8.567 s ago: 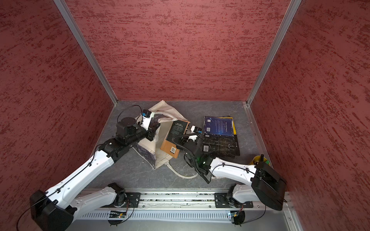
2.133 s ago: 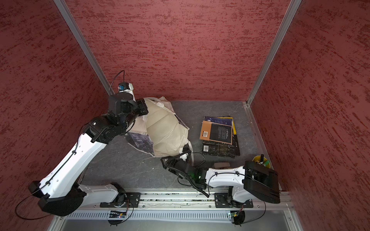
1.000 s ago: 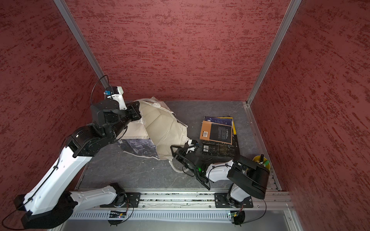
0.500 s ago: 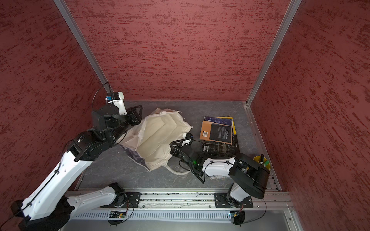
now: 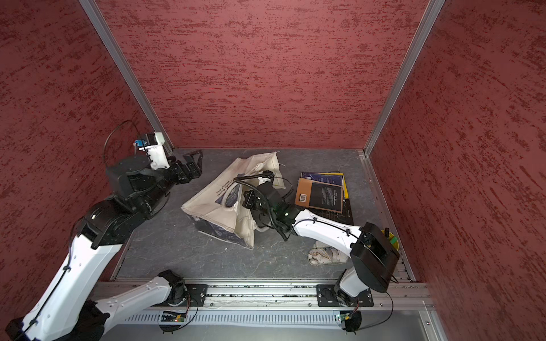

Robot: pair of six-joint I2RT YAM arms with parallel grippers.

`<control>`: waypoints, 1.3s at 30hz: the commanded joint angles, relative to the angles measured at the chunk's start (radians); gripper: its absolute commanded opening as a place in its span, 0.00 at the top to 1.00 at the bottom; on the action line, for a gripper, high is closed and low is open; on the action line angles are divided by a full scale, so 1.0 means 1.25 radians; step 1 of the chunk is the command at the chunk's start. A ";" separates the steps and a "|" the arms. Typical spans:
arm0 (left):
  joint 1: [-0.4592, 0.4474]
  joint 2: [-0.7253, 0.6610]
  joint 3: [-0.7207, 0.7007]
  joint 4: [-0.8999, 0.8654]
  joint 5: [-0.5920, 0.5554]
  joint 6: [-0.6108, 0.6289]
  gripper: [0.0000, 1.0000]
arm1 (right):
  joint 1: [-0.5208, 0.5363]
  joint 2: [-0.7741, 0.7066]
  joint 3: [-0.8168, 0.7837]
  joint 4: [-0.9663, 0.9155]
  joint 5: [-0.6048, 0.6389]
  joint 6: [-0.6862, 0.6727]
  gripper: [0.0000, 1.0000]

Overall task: Take out the books from the canvas bag
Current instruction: Adjust the canvas bag at the center of the board.

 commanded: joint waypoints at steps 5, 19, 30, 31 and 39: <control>0.003 -0.088 -0.026 -0.068 -0.012 -0.007 0.00 | -0.032 0.091 0.265 -0.282 -0.022 -0.138 1.00; 0.003 -0.179 -0.119 -0.119 -0.005 -0.045 0.00 | -0.074 0.158 0.447 -0.482 0.020 -0.212 1.00; 0.003 -0.208 -0.208 -0.112 -0.012 -0.065 0.00 | -0.114 0.021 0.202 -0.264 -0.063 -0.156 0.58; 0.003 -0.211 -0.217 -0.108 -0.016 -0.064 0.00 | -0.114 -0.009 0.172 -0.236 -0.059 -0.151 0.49; 0.004 -0.212 -0.306 -0.049 -0.061 -0.047 0.00 | -0.113 -0.147 0.115 -0.242 -0.003 -0.206 0.22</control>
